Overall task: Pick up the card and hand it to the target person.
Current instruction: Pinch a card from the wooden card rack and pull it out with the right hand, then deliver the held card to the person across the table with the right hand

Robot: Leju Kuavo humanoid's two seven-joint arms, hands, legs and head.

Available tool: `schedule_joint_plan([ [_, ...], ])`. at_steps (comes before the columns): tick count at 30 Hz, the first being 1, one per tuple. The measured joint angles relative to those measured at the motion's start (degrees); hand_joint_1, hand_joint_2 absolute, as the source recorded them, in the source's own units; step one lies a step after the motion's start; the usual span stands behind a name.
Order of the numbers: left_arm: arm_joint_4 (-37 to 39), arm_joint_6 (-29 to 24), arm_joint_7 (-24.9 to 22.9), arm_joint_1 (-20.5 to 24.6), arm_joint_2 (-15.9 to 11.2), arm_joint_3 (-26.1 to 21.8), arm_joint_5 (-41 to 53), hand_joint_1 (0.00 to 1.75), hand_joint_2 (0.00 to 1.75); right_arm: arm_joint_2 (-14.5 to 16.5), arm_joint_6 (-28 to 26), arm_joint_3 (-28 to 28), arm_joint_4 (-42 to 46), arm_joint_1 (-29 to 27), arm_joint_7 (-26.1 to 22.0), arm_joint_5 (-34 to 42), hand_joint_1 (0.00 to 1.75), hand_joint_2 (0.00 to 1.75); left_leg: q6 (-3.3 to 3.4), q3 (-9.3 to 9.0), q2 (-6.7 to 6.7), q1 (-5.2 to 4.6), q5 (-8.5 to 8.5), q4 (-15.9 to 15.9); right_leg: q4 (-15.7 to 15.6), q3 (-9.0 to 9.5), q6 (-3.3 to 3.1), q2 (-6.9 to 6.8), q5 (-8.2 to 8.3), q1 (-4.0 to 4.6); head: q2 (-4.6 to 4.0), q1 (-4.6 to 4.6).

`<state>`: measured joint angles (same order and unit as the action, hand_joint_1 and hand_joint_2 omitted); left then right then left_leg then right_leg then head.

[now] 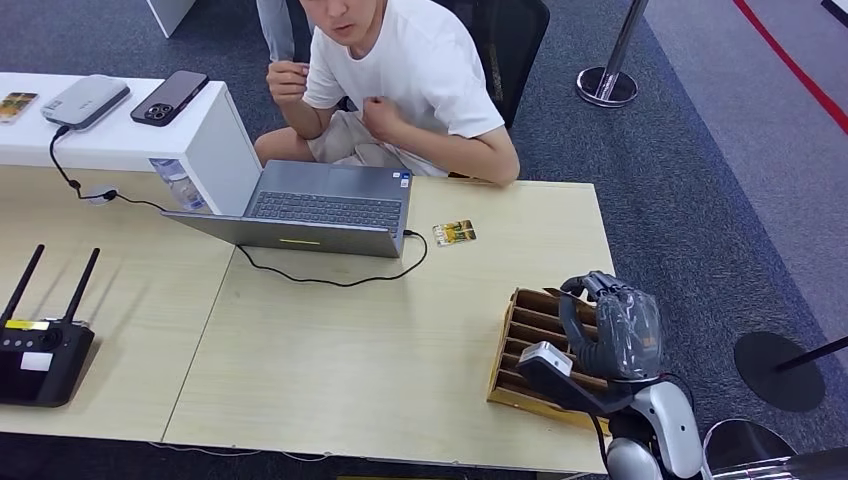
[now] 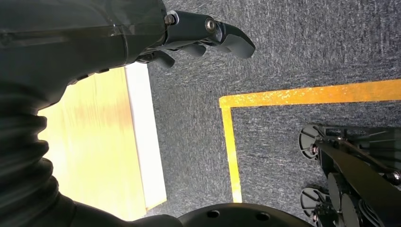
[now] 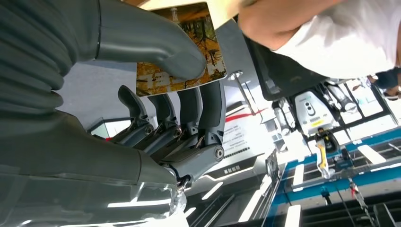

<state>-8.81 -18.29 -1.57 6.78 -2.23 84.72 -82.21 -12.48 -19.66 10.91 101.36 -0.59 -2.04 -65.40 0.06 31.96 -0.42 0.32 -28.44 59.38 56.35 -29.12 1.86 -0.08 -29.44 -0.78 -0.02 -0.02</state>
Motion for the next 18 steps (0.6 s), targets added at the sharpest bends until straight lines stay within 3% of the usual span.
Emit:
schedule_joint_plan([
  [6, 0.0, 0.02, -0.02, 0.0, 0.0, 0.0, -0.17, 0.0, 1.75, 0.0, -0.46, 0.02, 1.25, 0.12, -1.55, -0.25, 1.4, 1.75, 0.0, 0.01, 0.0, 0.0, 0.0, 0.0, 0.0, 0.0, 0.0, 0.0, 0.0, 0.0, 0.0, 0.0],
  [10, 0.0, 0.02, -0.02, 0.04, 0.03, 0.01, -0.01, 0.0, 1.75, 0.02, -2.42, 0.59, 0.69, 0.77, -3.66, -4.91, 1.4, 1.75, 0.0, 0.03, 0.0, 0.0, 0.0, -0.01, 0.0, 0.0, 0.0, 0.0, 0.0, 0.0, 0.0, 0.0],
  [18, 0.0, 0.05, -0.82, 1.0, 0.22, 0.95, 1.39, 0.0, 1.75, 1.25, -18.96, 6.44, -11.25, 7.32, -5.88, -21.15, 1.4, 1.75, 0.0, 0.0, 0.02, 0.02, 0.01, -0.01, 0.02, 0.05, -0.01, 0.0, 0.01, 0.02, 0.0, 0.01],
])
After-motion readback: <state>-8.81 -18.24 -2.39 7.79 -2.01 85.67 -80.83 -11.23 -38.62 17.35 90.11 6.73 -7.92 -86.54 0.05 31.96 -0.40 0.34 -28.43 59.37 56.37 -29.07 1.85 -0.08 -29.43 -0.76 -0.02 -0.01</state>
